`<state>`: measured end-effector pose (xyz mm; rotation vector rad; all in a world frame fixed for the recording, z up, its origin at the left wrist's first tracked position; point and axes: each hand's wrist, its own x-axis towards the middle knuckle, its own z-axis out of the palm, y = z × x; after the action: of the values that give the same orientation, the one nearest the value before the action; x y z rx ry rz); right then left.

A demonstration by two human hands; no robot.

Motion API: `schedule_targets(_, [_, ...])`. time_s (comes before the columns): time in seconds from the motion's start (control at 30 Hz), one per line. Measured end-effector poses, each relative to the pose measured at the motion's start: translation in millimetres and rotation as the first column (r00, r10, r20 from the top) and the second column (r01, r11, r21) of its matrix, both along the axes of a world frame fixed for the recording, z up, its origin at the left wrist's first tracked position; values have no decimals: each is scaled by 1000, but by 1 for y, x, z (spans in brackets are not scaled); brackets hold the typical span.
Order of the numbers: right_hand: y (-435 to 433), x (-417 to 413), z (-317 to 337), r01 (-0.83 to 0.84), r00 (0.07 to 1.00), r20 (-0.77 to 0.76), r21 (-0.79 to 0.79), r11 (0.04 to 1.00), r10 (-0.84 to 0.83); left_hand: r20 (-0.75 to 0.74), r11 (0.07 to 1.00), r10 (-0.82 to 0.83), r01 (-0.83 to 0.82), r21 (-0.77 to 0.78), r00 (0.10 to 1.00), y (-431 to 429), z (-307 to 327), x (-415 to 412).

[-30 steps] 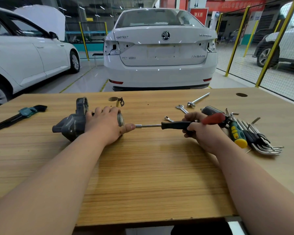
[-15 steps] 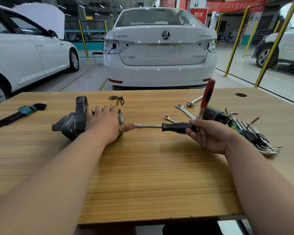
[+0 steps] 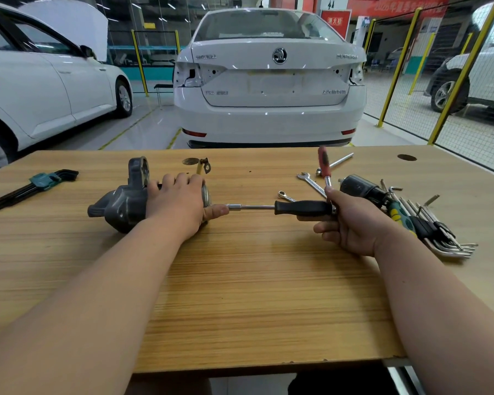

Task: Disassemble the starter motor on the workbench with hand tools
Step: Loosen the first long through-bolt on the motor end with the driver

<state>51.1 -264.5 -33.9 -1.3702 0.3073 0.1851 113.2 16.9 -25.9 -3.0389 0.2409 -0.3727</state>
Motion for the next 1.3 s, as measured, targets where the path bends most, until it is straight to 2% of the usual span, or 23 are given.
schedule_targets(0.3, [10, 2, 0, 79, 996, 43, -190, 979, -72, 62, 999, 18, -21, 48, 998, -4, -8, 6])
schedule_targets(0.53, [8, -1, -1, 85, 992, 114, -241, 967, -59, 96, 999, 8, -13, 49, 995, 1, -11, 8])
schedule_targets(0.7, [7, -1, -3, 73, 990, 131, -219, 973, -45, 109, 998, 9, -15, 56, 994, 2, -12, 7])
schedule_targets(0.9, [3, 1, -5, 37, 988, 154, -60, 998, -27, 101, 998, -8, 3, 57, 995, 4, -10, 6])
schedule_targets(1.07, [2, 6, -9, 54, 985, 164, 1, 999, -53, 113, 999, -9, 4, 47, 994, 4, -10, 7])
schedule_targets(1.17, [4, 8, -11, 77, 985, 157, -24, 997, -73, 128, 999, -19, 15, 33, 992, 5, -11, 4])
schedule_targets(1.3, [9, 10, -12, 144, 976, 184, -164, 976, -113, 146, 999, -27, 22, 35, 989, 6, -12, 1])
